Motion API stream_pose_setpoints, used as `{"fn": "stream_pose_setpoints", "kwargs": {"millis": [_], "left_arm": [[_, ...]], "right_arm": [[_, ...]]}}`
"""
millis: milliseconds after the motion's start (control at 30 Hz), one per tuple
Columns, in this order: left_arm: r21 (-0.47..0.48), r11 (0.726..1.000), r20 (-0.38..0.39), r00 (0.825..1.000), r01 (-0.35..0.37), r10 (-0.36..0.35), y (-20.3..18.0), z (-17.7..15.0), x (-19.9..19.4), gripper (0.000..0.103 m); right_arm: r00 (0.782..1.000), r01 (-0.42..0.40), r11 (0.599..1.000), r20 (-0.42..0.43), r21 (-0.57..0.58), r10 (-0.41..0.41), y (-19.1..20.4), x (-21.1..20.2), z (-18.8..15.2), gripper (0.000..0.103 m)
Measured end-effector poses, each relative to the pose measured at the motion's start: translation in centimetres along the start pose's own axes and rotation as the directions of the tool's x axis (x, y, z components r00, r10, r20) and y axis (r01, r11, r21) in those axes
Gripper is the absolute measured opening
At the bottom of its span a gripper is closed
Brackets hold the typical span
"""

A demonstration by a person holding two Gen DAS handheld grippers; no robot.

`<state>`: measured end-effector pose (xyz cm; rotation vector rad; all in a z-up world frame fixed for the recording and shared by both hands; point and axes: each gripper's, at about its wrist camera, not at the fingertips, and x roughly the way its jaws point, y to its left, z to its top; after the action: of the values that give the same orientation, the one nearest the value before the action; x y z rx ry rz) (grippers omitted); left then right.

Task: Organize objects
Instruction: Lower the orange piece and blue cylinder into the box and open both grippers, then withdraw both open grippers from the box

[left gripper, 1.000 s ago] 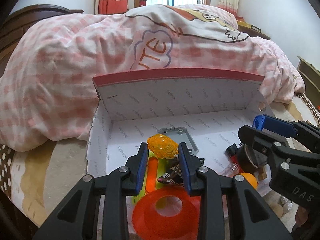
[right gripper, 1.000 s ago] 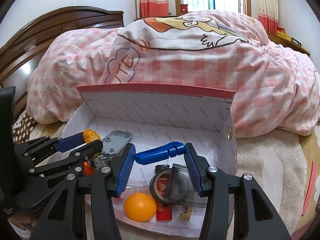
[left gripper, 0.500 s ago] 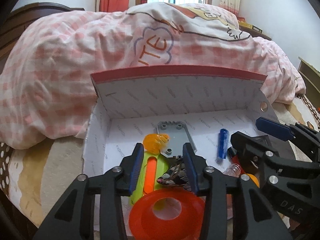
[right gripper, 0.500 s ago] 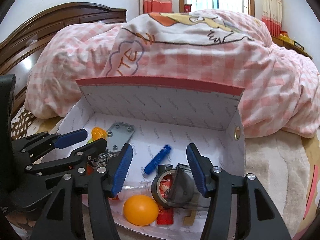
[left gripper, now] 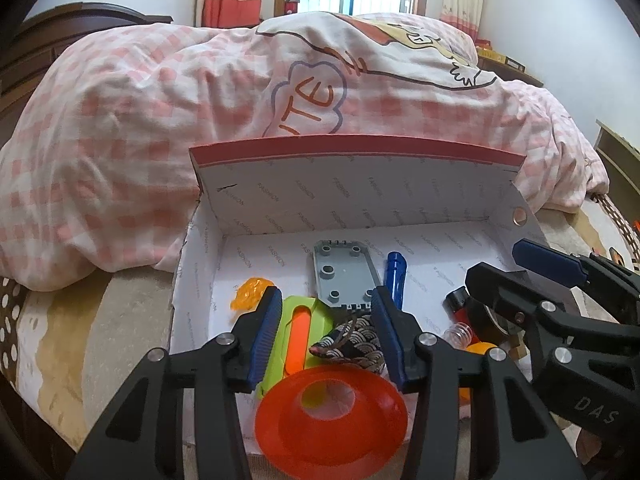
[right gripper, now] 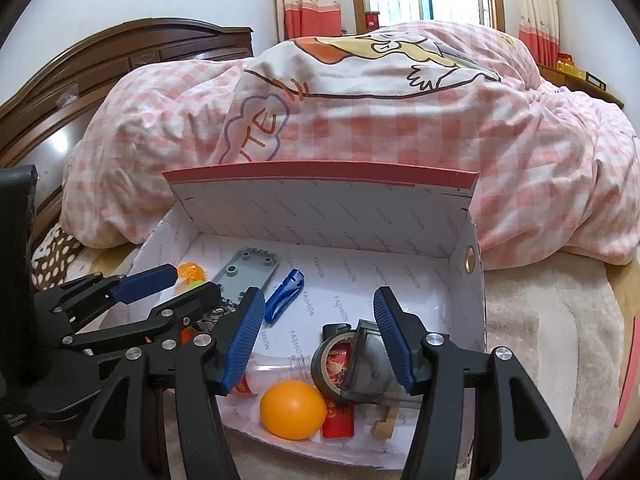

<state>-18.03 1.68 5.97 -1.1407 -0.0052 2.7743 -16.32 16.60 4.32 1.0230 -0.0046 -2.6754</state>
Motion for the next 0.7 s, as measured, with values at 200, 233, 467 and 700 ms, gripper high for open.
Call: {"fn": "stream_pose_setpoints", "kwargs": {"millis": [200, 233, 467, 700], "left_arm": [[0.005, 1.0, 0.004, 1.0, -0.002, 0.002, -0.2, -0.4, -1.1, 0.047], [0.006, 1.0, 0.007, 1.0, 0.0, 0.0, -0.3, -0.5, -1.4, 0.047], [0.011, 1.0, 0.021, 1.0, 0.009, -0.009, -0.9, -1.2, -3.3, 0.047], [0.022, 0.999, 0.013, 1.0, 0.025, -0.025, -2.0, -2.6, -4.8, 0.047]], "right_arm": [[1.0, -0.02, 1.0, 0.013, 0.005, 0.02, 0.3, -1.4, -0.4, 0.058], [1.0, -0.022, 1.0, 0.016, 0.005, 0.022, 0.4, -1.7, -0.4, 0.058], [0.999, -0.044, 0.999, 0.023, 0.013, 0.043, 0.7, -3.8, -1.5, 0.058], [0.998, -0.05, 0.998, 0.026, 0.03, 0.049, 0.4, -5.6, -3.1, 0.058]]}}
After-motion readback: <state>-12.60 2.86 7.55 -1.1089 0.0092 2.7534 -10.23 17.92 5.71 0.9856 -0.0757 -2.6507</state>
